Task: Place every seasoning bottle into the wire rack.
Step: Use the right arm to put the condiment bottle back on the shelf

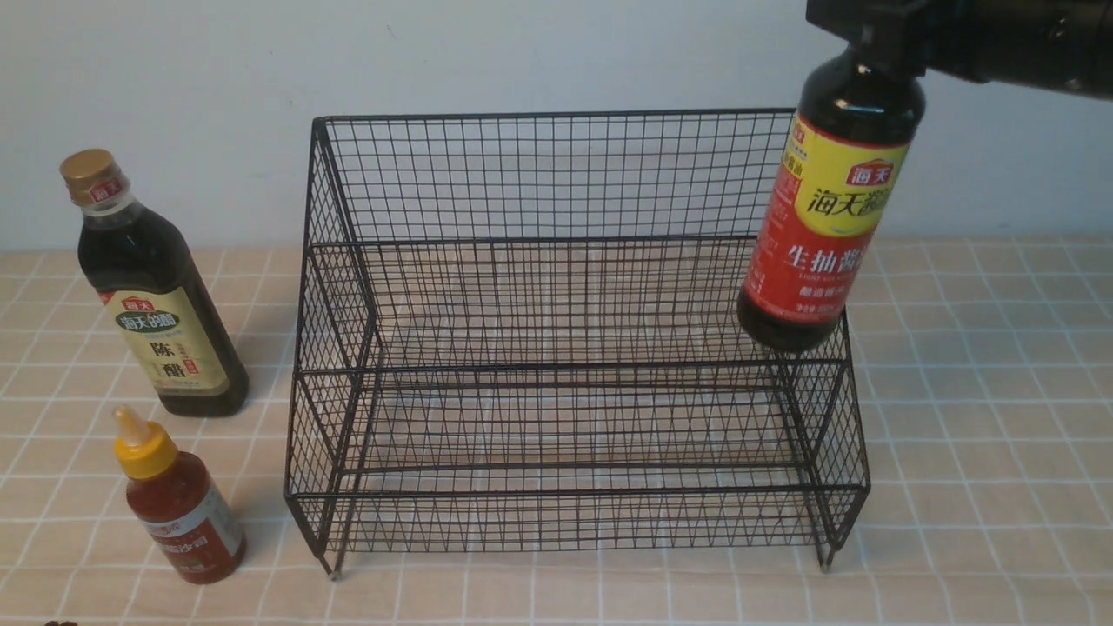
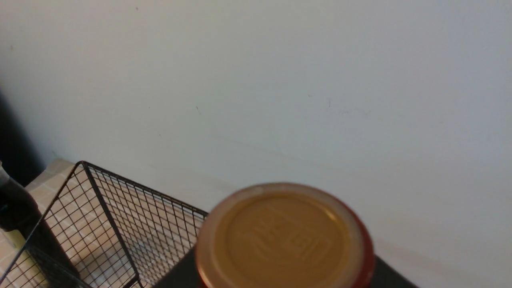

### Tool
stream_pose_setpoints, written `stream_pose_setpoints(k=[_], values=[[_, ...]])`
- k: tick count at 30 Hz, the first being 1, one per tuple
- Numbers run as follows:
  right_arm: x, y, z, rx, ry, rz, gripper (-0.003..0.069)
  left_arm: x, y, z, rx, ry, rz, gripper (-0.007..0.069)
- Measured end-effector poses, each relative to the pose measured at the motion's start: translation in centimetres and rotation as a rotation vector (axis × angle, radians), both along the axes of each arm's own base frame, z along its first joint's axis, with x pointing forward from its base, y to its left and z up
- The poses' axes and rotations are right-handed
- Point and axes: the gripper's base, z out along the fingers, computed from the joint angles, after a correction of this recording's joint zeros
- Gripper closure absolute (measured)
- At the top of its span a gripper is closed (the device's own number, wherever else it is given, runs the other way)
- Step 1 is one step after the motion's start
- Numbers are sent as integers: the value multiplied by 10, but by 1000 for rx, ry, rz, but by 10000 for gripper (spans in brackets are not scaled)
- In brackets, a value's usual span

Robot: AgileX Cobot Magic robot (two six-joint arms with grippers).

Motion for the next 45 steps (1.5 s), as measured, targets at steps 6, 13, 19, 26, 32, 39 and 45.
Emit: stream_pose_setpoints(k=[6,13,19,26,32,39,45], values=[[2,1,4,17,-54,4,391,0,0,0,0,0,0,631],[16,13,-15,-21,-27,71,391,0,0,0,0,0,0,631],[18,38,-30,-104,-38,115,391,0,0,0,0,0,0,631],[19,63,-43,-115,-7,141,391,0,0,0,0,0,0,631],[19,63,-56,-107,52,131,391,0,0,0,0,0,0,631],[11,57,-94,-194,142,121,391,0,0,0,0,0,0,631],[8,56,-98,-194,154,119,391,0,0,0,0,0,0,631]])
